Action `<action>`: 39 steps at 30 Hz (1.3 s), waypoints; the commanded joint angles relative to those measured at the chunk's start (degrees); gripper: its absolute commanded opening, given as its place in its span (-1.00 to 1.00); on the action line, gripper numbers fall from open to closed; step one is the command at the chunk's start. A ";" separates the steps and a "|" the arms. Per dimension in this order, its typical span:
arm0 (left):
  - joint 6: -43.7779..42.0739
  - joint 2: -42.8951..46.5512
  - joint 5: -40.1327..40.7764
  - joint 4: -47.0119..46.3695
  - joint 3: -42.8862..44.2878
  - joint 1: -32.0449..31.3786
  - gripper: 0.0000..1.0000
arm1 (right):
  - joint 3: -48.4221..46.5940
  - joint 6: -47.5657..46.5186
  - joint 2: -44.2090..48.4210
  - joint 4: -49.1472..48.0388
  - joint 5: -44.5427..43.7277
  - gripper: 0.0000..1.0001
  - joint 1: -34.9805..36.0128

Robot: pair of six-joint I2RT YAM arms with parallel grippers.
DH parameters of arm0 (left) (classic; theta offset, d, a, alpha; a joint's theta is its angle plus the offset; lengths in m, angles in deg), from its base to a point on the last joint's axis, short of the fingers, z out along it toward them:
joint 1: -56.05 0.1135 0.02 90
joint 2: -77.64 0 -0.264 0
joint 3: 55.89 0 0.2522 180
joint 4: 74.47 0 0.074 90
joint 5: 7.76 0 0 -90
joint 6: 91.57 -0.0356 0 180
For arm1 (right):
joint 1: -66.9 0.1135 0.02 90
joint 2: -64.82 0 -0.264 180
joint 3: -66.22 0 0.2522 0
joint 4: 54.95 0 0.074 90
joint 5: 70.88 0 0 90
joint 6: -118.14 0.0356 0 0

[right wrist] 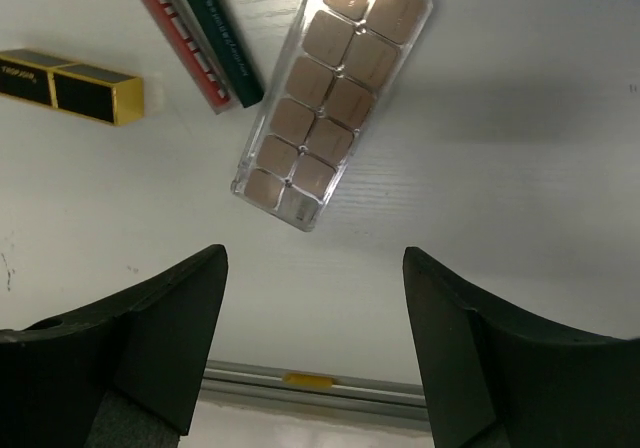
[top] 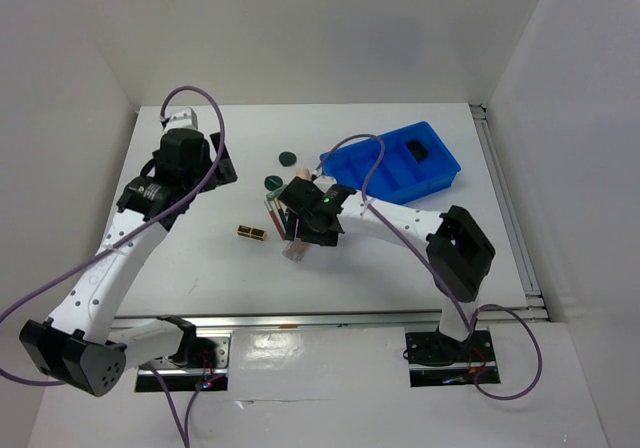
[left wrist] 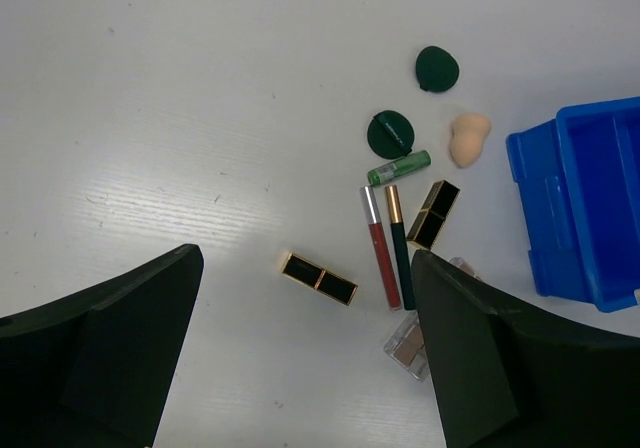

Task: Organize the makeup

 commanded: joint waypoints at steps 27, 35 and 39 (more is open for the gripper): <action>-1.32 2.67 -6.49 -3.03 -4.82 -0.10 1.00 | -8.12 1.82 -18.28 -3.32 -5.31 0.56 -4.12; -2.37 2.67 -6.49 -3.55 -5.34 -0.10 1.00 | -9.73 3.49 -19.89 2.32 -10.41 0.33 -3.59; -2.37 2.15 -7.01 -3.55 -5.34 -0.10 1.00 | -8.48 2.44 -18.73 1.62 -10.94 0.14 -2.54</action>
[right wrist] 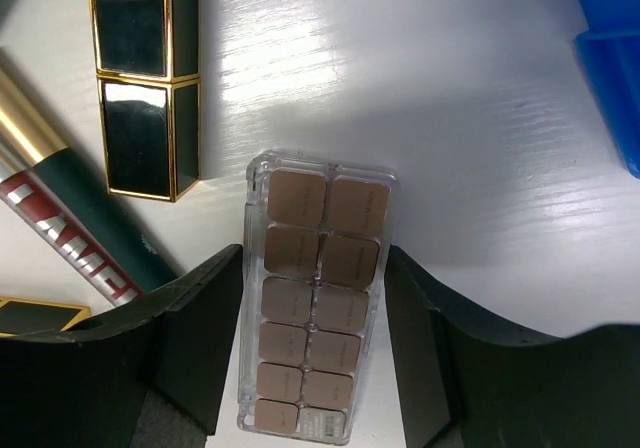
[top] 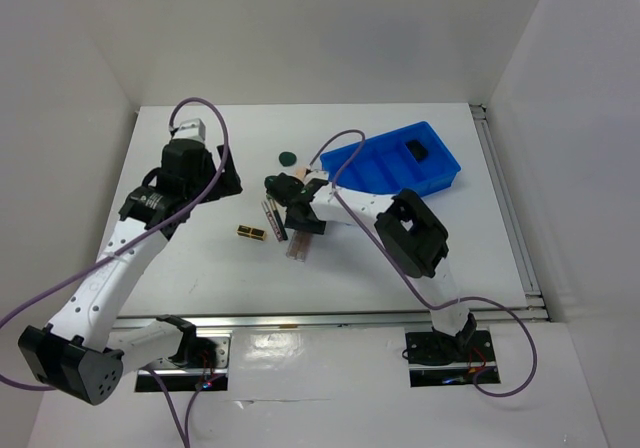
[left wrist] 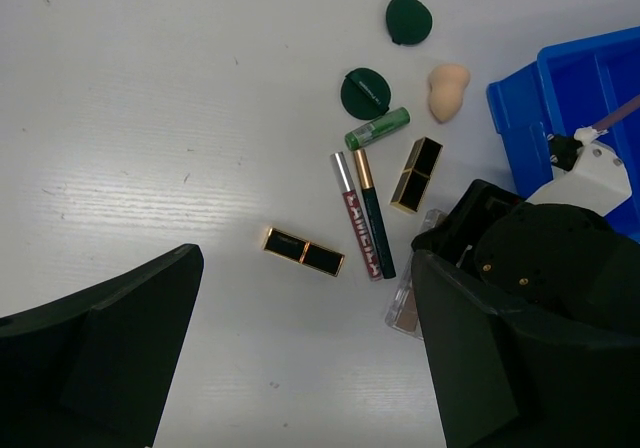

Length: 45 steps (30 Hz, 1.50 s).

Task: Organize the makeup

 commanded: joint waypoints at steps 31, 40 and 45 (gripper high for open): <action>2.61 -8.98 -4.00 -0.07 -1.59 2.71 0.91 | -6.66 -46.53 21.36 -19.43 -15.07 -0.08 -30.00; 1.91 -10.29 -6.45 -0.07 -0.54 2.71 0.91 | -7.62 -57.45 12.31 -31.22 -17.80 -0.08 -38.98; 1.38 -13.72 -6.46 0.46 1.48 2.71 0.91 | -6.22 -62.97 9.75 -36.64 -18.41 -0.08 -40.13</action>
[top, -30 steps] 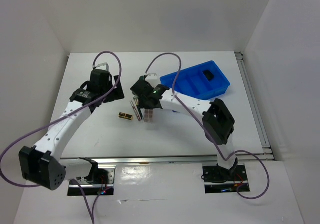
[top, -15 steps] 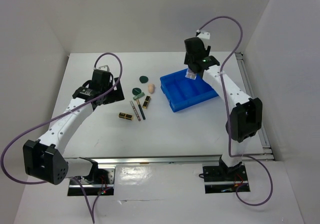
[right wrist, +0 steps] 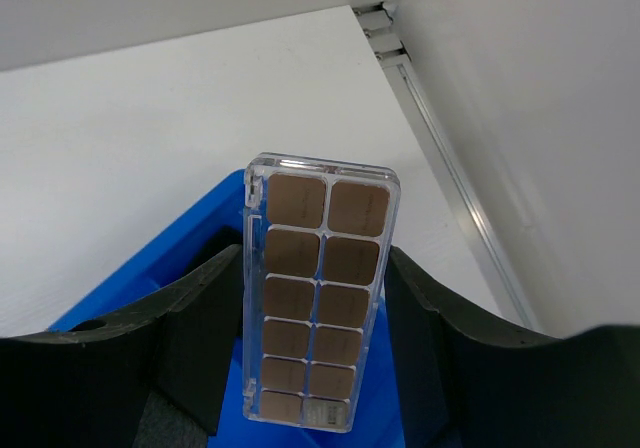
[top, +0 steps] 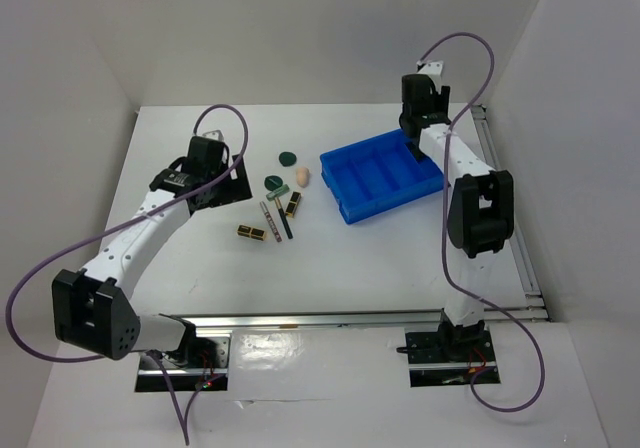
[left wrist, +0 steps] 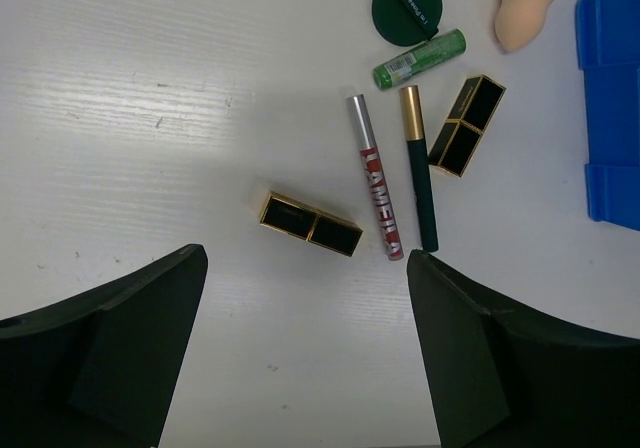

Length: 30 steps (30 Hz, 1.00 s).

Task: Organize the makeup

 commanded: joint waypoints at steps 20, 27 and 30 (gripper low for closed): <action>-1.99 -3.16 -0.44 0.61 4.44 0.37 0.93 | 7.84 -5.03 -5.91 -9.77 -5.39 -0.06 -0.66; -3.14 -4.30 2.19 1.76 6.55 0.37 0.95 | 5.65 -3.62 -7.92 -5.54 -3.89 0.53 -0.66; -3.14 -4.30 2.19 1.76 6.55 0.37 0.95 | 3.10 -2.21 -9.07 -2.37 -3.28 0.73 -0.66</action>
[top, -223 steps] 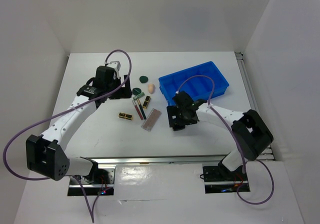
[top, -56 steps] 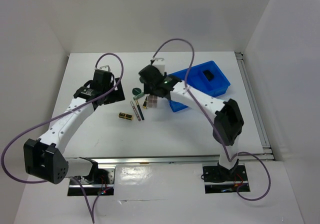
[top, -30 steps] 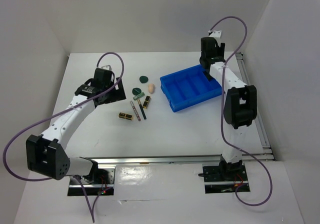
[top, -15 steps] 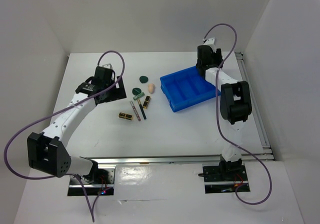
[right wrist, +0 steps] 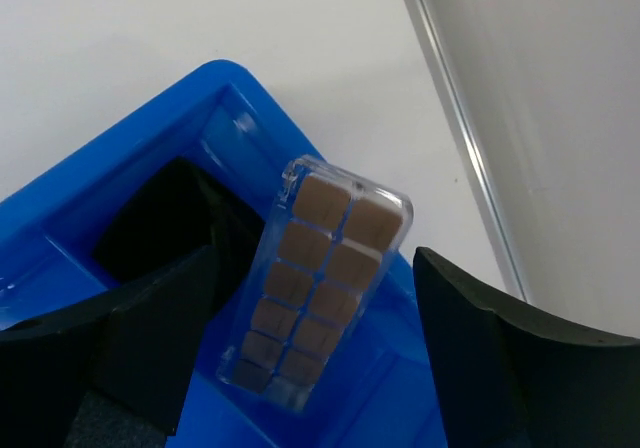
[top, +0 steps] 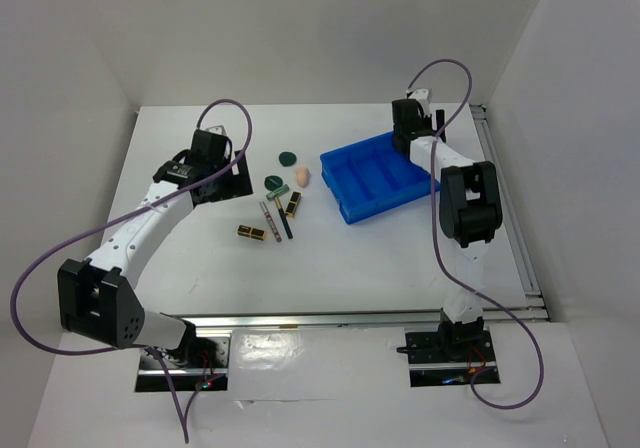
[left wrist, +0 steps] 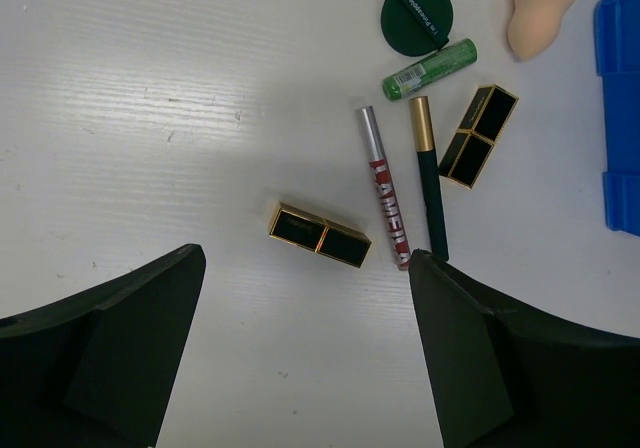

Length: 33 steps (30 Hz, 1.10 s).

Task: Organize the makeup

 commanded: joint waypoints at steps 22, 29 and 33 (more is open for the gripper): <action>-0.84 0.49 -3.24 -0.34 2.62 0.37 0.89 | -19.14 22.81 3.13 25.37 18.55 0.07 -2.44; 4.16 -3.54 -0.45 -2.72 -0.37 -3.15 0.58 | -8.18 26.42 17.28 23.97 32.00 0.18 -0.95; 19.75 -7.94 3.42 2.28 0.25 -3.15 0.65 | 0.35 26.95 24.58 22.22 34.65 0.52 0.98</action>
